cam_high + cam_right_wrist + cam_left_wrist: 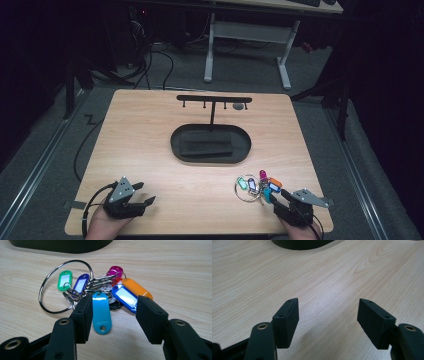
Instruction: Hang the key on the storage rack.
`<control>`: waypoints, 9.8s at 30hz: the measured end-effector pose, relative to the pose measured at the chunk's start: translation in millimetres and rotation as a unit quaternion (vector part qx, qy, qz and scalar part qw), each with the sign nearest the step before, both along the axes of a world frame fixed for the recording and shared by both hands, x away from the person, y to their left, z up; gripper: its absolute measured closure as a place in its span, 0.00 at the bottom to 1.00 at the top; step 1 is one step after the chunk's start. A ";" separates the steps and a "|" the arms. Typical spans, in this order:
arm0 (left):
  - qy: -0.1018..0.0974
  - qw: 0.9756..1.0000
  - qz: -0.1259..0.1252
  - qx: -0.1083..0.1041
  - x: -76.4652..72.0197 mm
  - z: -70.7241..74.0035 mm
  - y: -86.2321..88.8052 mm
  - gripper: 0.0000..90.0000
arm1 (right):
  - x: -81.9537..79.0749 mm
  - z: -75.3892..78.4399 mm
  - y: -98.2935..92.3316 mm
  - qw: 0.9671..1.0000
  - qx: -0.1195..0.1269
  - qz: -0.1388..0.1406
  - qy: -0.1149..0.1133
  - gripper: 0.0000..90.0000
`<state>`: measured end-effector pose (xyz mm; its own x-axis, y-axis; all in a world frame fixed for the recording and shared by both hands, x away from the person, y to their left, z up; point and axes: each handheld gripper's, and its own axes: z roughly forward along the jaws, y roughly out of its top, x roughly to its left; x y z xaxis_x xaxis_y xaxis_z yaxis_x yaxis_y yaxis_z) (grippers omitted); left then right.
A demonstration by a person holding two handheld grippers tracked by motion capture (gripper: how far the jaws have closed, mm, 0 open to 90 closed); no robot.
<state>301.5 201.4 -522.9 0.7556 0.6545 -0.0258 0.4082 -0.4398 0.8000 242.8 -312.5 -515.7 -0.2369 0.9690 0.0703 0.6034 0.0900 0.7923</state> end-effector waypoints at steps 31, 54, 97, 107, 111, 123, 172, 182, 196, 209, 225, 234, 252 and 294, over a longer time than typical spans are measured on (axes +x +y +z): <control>-0.011 1.000 0.009 -0.016 -0.8 2.9 2.7 0.38 | 7.0 26.2 9.7 1.000 -0.010 0.029 -0.002 0.51; -0.032 0.999 -0.012 0.020 -7.2 2.0 -3.0 0.39 | 66.7 64.6 58.7 0.979 -0.119 0.114 0.122 0.47; -0.019 0.999 -0.026 0.030 -6.8 -1.8 -1.8 0.38 | 133.9 39.0 111.1 0.887 -0.286 0.249 0.265 0.96; -0.019 0.999 -0.022 0.024 -6.5 -1.5 0.0 0.38 | 123.0 72.9 101.8 0.895 -0.265 0.253 0.254 0.96; -0.019 0.999 -0.022 0.023 -6.3 -1.5 0.1 0.37 | 118.4 94.9 99.1 0.897 -0.266 0.252 0.249 0.97; -0.022 0.999 -0.021 0.017 -6.1 -2.1 1.1 0.37 | 110.5 158.9 96.0 0.904 -0.268 0.236 0.234 0.97; -0.040 0.999 -0.032 -0.018 -9.0 1.9 0.9 0.36 | 149.3 212.5 81.7 0.937 -0.196 0.192 0.217 0.97; -0.047 0.998 -0.028 -0.008 -14.8 3.1 4.4 0.36 | 181.1 211.9 98.6 0.940 -0.198 0.191 0.202 0.97; -0.048 0.998 -0.029 -0.002 -18.1 2.3 7.2 0.36 | 222.9 209.7 98.6 0.950 -0.191 0.164 0.185 0.97; -0.043 0.999 -0.026 -0.004 -15.9 0.8 10.0 0.35 | 249.3 199.6 95.9 0.951 -0.199 0.141 0.193 0.97; -0.039 0.999 -0.029 0.001 -15.4 -0.5 9.4 0.35 | 260.6 191.1 90.9 0.947 -0.227 0.123 0.192 0.97; -0.039 0.999 -0.031 0.003 -15.7 0.0 9.7 0.35 | 262.7 183.5 94.5 0.949 -0.228 0.113 0.184 0.94; -0.044 0.998 -0.035 0.008 -17.5 0.4 5.6 0.35 | 253.1 177.7 94.5 0.959 -0.208 0.107 0.160 0.42; -0.044 0.998 -0.052 0.010 -21.3 -0.3 -3.9 0.35 | 93.4 67.0 38.5 0.993 -0.084 0.067 0.041 0.06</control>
